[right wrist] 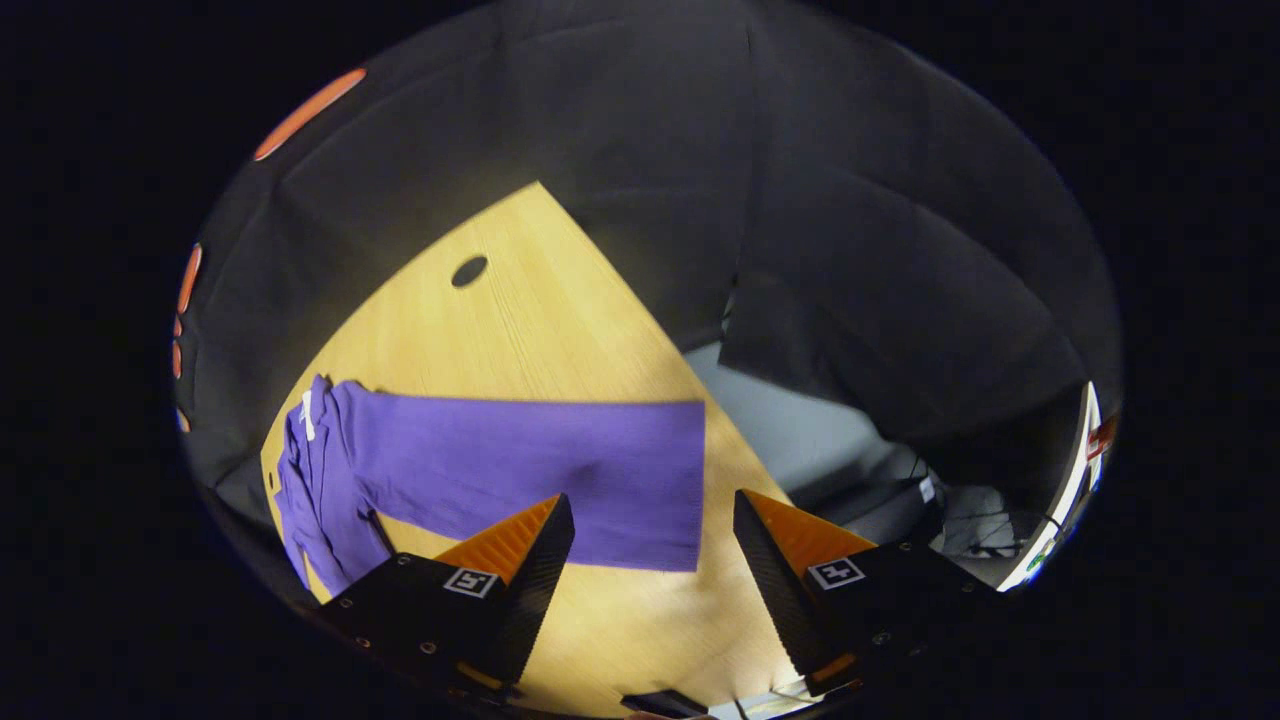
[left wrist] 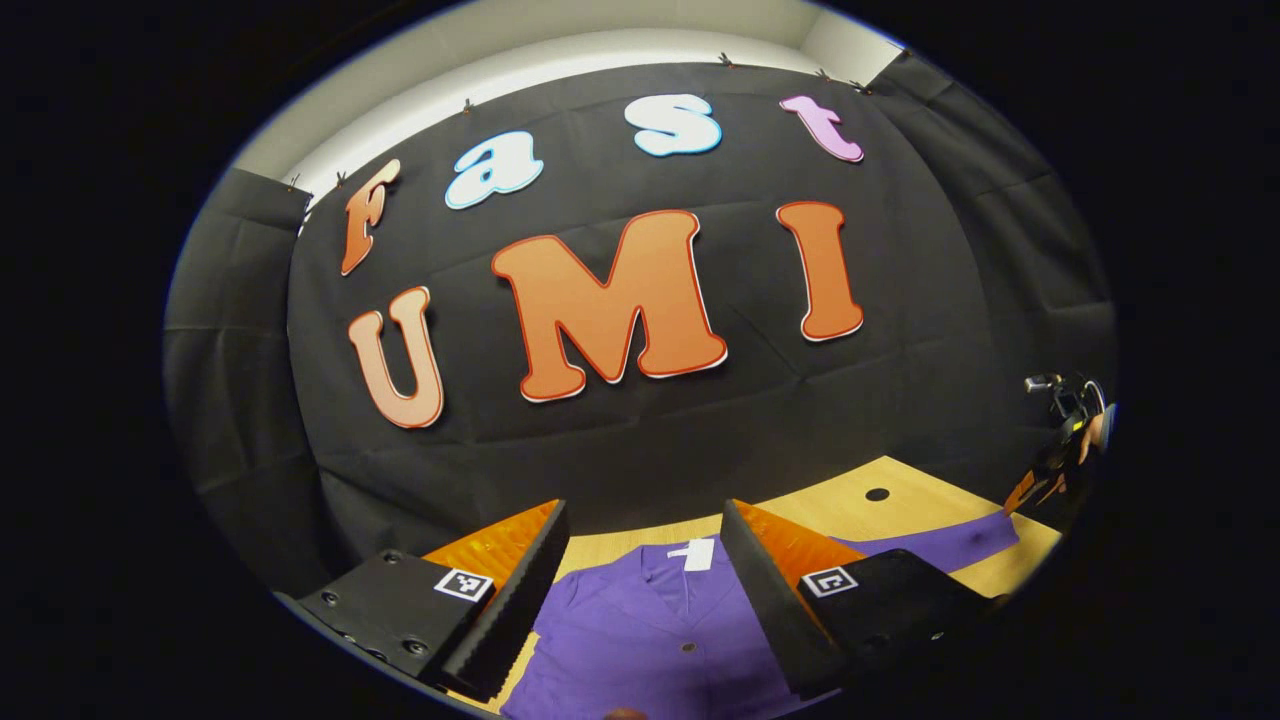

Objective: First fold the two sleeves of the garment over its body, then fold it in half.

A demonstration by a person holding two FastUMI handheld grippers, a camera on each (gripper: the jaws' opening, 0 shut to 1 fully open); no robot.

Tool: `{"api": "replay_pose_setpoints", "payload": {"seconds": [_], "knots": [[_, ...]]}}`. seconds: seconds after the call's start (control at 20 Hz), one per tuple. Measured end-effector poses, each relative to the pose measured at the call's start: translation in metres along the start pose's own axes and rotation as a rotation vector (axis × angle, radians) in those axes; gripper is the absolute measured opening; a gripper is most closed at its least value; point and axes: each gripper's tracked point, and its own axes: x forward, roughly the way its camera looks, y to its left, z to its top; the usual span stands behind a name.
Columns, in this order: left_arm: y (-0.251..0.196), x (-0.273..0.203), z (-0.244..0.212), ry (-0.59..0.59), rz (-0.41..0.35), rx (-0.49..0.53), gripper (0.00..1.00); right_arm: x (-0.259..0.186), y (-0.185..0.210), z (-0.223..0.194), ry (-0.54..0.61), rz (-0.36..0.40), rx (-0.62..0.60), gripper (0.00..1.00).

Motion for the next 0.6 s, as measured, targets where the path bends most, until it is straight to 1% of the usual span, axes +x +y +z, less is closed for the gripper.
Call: {"api": "replay_pose_setpoints", "payload": {"seconds": [0.05, 0.1, 0.3, 0.45, 0.55, 0.6], "knots": [[0.001, 0.001, -0.003, 0.009, 0.001, -0.004, 0.96, 0.005, 0.001, -0.002, 0.041, 0.012, 0.013, 0.97], [0.002, 0.003, -0.004, 0.015, 0.002, -0.005, 0.96, 0.006, -0.003, -0.002, 0.064, 0.012, 0.027, 0.96], [0.003, 0.004, -0.006, 0.028, 0.009, -0.003, 0.96, 0.018, -0.006, 0.001, 0.109, -0.012, 0.03, 0.94], [0.002, 0.006, -0.008, 0.037, 0.009, -0.004, 0.96, 0.03, 0.001, 0.0, 0.152, 0.008, 0.033, 0.94], [0.001, 0.008, -0.013, 0.051, 0.007, -0.013, 0.96, 0.04, -0.006, -0.001, 0.176, -0.012, 0.04, 0.93], [0.0, 0.007, -0.015, 0.06, 0.008, -0.013, 0.96, 0.04, -0.008, 0.001, 0.171, -0.022, 0.039, 0.93]]}}
